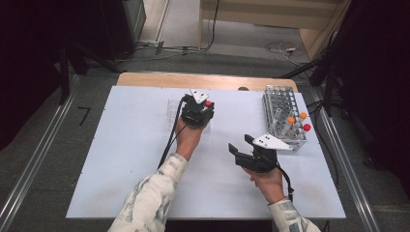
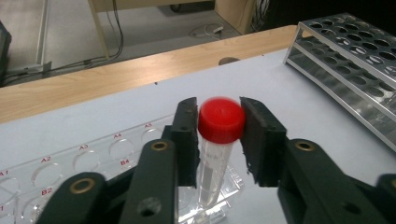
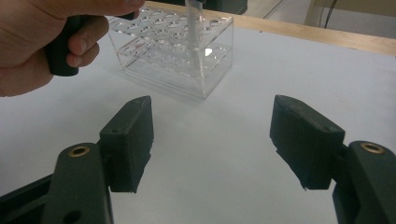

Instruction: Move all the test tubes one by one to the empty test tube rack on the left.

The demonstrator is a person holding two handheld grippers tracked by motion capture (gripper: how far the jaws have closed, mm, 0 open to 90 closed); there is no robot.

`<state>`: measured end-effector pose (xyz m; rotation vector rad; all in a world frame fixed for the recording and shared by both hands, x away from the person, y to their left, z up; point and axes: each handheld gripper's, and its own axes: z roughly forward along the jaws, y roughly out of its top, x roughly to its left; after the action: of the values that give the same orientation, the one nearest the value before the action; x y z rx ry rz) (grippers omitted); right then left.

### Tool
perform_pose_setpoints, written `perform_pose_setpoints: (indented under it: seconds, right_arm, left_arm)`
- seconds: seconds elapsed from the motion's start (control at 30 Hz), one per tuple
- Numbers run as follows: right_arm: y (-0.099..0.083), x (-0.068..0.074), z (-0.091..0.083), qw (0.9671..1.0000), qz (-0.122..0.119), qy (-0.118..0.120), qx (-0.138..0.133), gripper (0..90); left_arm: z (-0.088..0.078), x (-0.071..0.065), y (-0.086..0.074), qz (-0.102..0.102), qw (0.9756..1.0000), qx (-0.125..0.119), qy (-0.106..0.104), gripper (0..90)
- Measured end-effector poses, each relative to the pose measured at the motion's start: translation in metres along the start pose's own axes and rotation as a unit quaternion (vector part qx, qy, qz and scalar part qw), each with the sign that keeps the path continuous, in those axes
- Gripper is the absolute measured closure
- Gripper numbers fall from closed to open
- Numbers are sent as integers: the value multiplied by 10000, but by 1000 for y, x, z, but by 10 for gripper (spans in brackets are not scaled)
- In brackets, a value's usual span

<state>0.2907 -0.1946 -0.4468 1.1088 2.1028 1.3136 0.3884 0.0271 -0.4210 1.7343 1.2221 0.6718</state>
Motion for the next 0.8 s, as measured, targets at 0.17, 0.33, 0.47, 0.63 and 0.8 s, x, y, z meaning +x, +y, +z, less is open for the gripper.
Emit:
perform_pose_setpoints:
  seconds: [0.17,0.33,0.47,0.63,0.8]
  right_arm:
    - [-1,-2,-1,10000,6,-28,5,285]
    - [-3,-9,-6,9998,2,-184,14,284]
    - [-5,-21,-17,9993,49,-372,-5,280]
    - [-9,-40,-36,9979,203,-612,-87,252]
    - [-14,-61,-54,9945,394,-966,-100,216]
  left_arm:
    - [-5,0,2,-33,10000,-72,-15,580]
    - [-10,-1,3,-12,10000,-22,81,412]
    - [-16,-1,2,-45,9999,32,128,223]
    - [-27,-1,1,-94,9999,-44,-18,176]
    - [-38,-1,0,-99,9997,-175,-103,174]
